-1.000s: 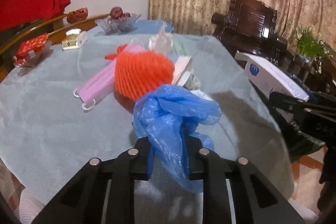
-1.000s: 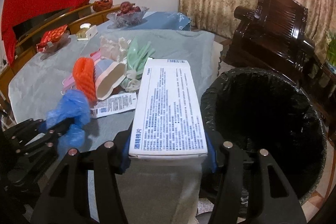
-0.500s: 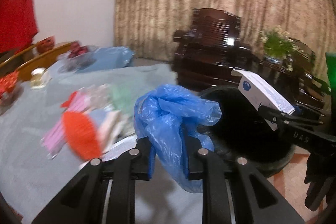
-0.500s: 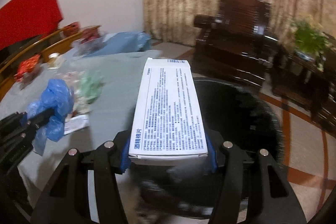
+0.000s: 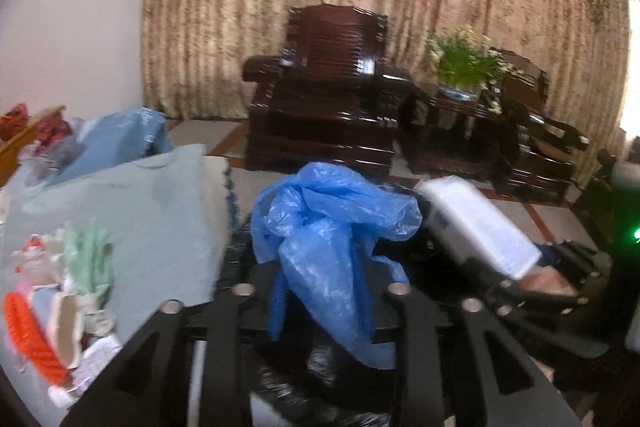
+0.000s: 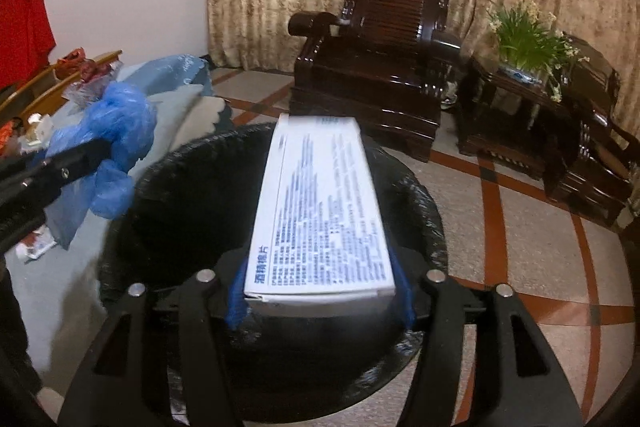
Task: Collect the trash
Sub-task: 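Carry the blue bag and white box over the bin and release both, then grasp the orange foam fruit net with the left gripper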
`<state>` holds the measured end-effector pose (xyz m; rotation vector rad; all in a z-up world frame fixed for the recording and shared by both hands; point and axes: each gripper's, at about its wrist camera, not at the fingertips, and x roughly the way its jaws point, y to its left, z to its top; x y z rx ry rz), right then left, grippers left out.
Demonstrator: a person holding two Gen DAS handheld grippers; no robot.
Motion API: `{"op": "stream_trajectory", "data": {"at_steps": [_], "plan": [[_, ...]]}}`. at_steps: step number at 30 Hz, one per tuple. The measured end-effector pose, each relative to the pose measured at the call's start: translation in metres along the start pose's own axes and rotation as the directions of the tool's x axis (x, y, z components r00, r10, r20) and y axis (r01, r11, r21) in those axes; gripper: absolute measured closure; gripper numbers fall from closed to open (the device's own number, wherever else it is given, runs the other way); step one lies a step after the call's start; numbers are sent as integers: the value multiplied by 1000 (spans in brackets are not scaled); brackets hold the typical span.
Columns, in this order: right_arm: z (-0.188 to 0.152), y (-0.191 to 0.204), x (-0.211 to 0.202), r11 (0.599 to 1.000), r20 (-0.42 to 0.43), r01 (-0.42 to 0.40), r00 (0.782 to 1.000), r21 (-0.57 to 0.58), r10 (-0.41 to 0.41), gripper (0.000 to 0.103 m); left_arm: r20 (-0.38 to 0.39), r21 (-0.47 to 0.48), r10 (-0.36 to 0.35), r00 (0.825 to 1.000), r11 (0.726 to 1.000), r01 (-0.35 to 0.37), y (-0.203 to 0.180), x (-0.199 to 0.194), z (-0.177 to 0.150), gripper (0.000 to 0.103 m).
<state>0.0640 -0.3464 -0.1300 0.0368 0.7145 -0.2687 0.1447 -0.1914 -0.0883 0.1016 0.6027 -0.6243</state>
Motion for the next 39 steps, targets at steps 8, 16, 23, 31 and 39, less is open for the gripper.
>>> {"op": "stream_trajectory", "data": {"at_steps": [8,16,23,31,39], "plan": [[-5,-3,-2,1000,22,11,1000,23,-11,11,25,-17,-3,1000,1000,4,20,-20,-7,23],[5,57,-18,993,51,-120,991,-20,121,8,60,-63,215,975,975,-211,78,-79,-43,19],[13,130,-24,965,66,-235,968,-115,244,8,21,-163,448,894,884,-439,142,-116,-81,20],[7,174,-23,951,62,-267,958,-153,279,8,-32,-242,499,866,837,-491,184,-106,-104,20],[6,185,-17,952,37,-255,964,-170,265,8,-72,-269,507,859,819,-506,205,-77,-106,29]]}}
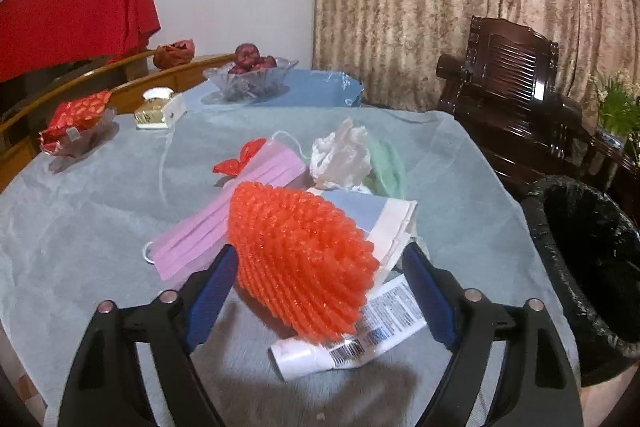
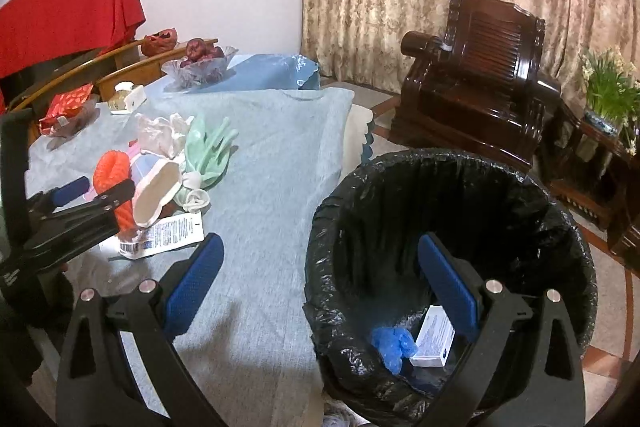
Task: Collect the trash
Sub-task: 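Grasp the orange foam fruit net with the left gripper, then grasp the blue-and-white paper cup with the right gripper while the left holds the net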
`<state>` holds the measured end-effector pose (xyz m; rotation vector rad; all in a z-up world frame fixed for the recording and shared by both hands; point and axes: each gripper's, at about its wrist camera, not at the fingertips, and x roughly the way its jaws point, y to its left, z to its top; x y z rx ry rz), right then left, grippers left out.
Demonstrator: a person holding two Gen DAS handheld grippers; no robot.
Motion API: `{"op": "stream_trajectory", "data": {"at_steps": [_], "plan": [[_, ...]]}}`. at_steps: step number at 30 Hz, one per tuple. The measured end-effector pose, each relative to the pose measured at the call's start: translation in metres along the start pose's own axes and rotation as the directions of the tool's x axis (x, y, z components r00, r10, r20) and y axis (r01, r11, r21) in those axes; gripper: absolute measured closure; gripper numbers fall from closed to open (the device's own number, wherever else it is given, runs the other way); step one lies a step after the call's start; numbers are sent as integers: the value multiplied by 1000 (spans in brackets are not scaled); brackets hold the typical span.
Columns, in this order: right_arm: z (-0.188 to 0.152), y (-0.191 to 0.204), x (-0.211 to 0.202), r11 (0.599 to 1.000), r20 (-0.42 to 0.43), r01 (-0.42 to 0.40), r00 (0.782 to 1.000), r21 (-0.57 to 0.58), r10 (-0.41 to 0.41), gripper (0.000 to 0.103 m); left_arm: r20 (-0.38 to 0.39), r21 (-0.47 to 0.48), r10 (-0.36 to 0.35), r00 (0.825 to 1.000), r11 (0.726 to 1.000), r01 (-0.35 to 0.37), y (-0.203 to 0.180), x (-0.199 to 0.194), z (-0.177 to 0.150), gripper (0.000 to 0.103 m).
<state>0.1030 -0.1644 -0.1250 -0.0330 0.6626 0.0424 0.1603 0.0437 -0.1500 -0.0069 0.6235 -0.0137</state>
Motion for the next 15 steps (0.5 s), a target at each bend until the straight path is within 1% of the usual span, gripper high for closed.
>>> {"op": "stream_trajectory", "data": {"at_steps": [1,2,3,4,6,7,10,15], "plan": [[0,0,0,1000,1,-1,1000,-2,1,8,-14,-6,-8,1000,1000,8,1,4,0,34],[0,1,0,1000,-1,0,1000,-7,0,8,-25,-13,-22,999,1000,22,3,7,-1,47],[1,3,1,1000,-3,0,1000,-11,0,8,-34,-22,-37,999,999,37,4,8,-2,56],[-3,2,1,1000,-5,-2,1000,-13,2,8,-38,-34,-49,998,998,48,6,8,-2,59],[-4,4,3,1000,-11,-10,1000,-17,10,8,-28,-45,-64,998,997,62,9,3,-1,76],[-4,6,3,1000,-12,-13,1000,-19,12,8,-26,-52,-72,997,996,71,12,1,-1,76],[-4,18,4,998,-11,-41,999,-40,41,8,-17,-70,-68,998,995,67,21,-6,2,79],[3,43,7,993,10,-99,995,-69,100,8,22,-94,-47,999,994,49,36,-30,6,80]]}}
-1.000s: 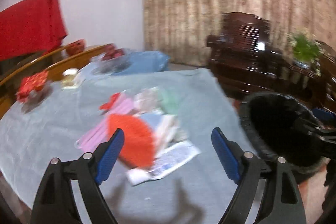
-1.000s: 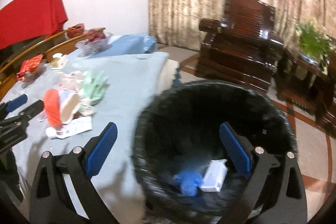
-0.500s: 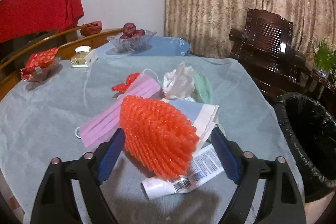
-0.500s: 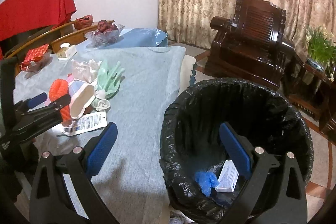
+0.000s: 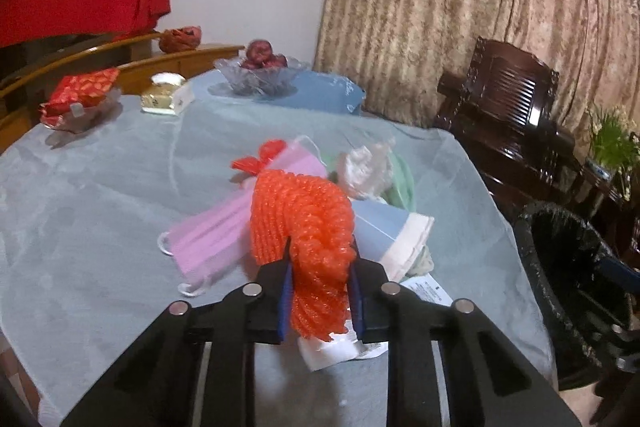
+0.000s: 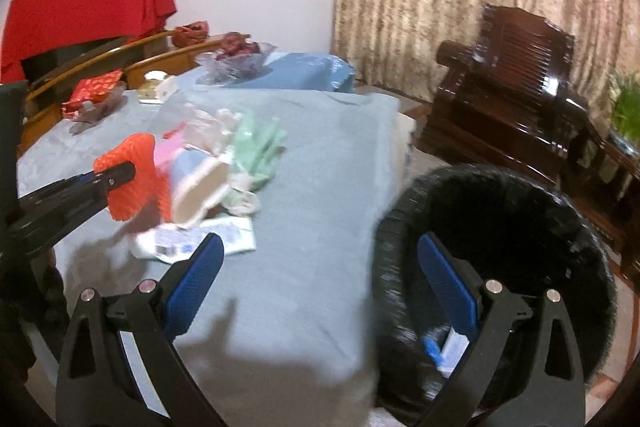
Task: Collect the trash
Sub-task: 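Grasp the blue-and-white paper cup with the right gripper while the left holds the net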
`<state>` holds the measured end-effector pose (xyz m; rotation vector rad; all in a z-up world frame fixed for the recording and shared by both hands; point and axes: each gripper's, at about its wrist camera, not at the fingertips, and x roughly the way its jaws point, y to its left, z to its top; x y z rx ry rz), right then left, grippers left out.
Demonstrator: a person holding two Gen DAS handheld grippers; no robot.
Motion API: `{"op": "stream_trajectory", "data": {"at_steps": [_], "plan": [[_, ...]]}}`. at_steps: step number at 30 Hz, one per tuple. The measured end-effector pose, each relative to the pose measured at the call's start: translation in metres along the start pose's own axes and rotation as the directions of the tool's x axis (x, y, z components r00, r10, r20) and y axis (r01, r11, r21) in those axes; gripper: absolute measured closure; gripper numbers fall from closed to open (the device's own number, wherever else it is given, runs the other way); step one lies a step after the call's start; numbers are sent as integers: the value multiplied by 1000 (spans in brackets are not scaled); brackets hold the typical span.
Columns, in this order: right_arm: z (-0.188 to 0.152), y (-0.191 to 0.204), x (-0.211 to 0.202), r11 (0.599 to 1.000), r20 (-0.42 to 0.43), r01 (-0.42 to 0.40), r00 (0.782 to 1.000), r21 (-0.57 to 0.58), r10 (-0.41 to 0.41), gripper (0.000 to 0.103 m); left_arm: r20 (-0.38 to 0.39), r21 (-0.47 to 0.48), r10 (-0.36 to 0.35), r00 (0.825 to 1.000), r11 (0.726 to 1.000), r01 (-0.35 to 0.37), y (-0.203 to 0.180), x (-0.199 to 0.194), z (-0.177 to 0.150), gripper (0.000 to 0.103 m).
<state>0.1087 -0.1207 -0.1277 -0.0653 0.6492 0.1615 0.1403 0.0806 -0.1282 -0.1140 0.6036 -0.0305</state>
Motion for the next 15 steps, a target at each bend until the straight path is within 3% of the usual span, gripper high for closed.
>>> {"op": "stream_trajectory", "data": {"at_steps": [3,5,15], "plan": [[8,18,8,999,8,-35,999,-14,35,10,40,24,21,999,999,-22,7,-18,1,80],[13,32,16,998,5,-58,998,-31,58,19,52,32,40,998,999,-42,14,-26,1,80],[38,76,53,988,-6,-124,992,-96,124,24,43,-14,101,994,995,-100,48,-29,-4,80]]}}
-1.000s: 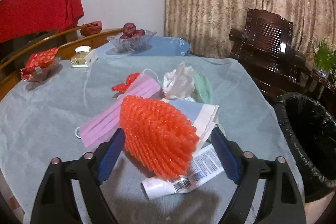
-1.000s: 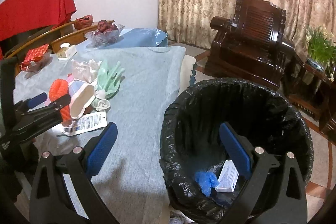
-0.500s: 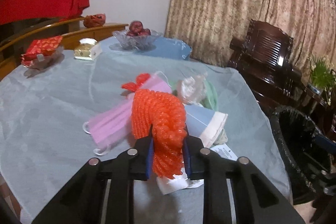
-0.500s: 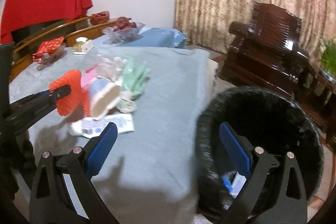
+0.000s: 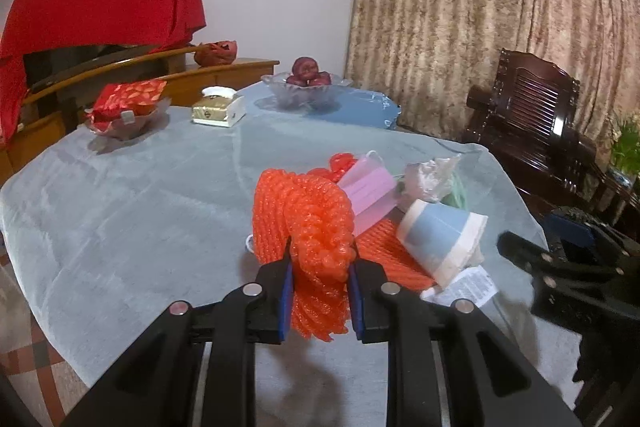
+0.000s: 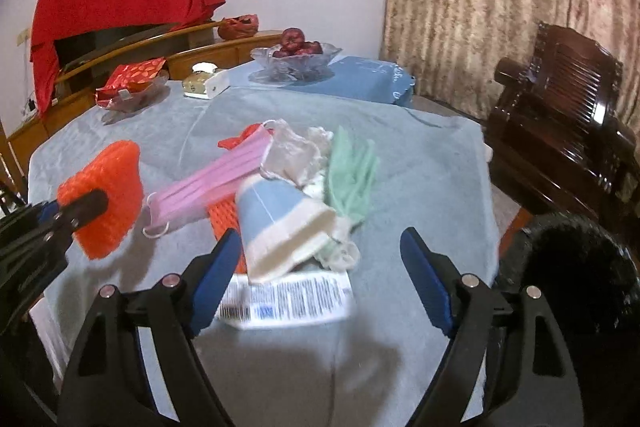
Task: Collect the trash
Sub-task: 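Grasp the blue-and-white paper cup with the right gripper while the left holds the net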
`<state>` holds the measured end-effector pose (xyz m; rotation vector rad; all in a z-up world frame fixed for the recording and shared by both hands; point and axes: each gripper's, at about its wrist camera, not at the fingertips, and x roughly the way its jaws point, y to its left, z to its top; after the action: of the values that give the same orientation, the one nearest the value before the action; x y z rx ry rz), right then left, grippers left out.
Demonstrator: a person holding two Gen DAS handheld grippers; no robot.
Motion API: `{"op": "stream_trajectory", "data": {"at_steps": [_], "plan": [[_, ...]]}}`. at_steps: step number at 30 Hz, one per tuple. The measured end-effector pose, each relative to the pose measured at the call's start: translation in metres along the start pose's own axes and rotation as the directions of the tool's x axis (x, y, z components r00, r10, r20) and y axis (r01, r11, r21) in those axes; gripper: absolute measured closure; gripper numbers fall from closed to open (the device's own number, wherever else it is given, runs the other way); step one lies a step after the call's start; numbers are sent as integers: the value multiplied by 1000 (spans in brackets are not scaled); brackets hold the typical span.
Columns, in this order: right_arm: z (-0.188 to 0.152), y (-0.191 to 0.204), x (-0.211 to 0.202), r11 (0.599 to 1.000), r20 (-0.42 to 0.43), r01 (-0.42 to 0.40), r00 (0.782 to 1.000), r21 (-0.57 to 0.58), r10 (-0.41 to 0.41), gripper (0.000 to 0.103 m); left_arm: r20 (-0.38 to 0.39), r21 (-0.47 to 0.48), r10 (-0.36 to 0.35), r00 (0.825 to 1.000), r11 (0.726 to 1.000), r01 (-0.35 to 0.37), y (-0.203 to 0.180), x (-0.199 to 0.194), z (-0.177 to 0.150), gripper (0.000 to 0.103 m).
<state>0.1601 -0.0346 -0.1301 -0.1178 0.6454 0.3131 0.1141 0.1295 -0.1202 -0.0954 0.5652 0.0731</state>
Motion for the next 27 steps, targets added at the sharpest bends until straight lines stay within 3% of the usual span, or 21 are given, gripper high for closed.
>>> {"op": "stream_trajectory", "data": {"at_steps": [6,14,24,27], "plan": [[17,0,27,1000,-21,-13,1000,-4,13,25,-3,-11,1,1000,1000,-1,7,7,2,80],[21,0,70,997,-125,-71,990,7,71,28,-12,-15,7,1000,1000,-8,12,15,4,80],[7,12,58,972,-191,-228,953,61,235,41,-53,-22,50,997,998,-52,20,26,-3,80],[9,13,60,969,-193,-231,951,83,243,41,-57,-21,59,997,998,-60,22,26,-3,80]]}}
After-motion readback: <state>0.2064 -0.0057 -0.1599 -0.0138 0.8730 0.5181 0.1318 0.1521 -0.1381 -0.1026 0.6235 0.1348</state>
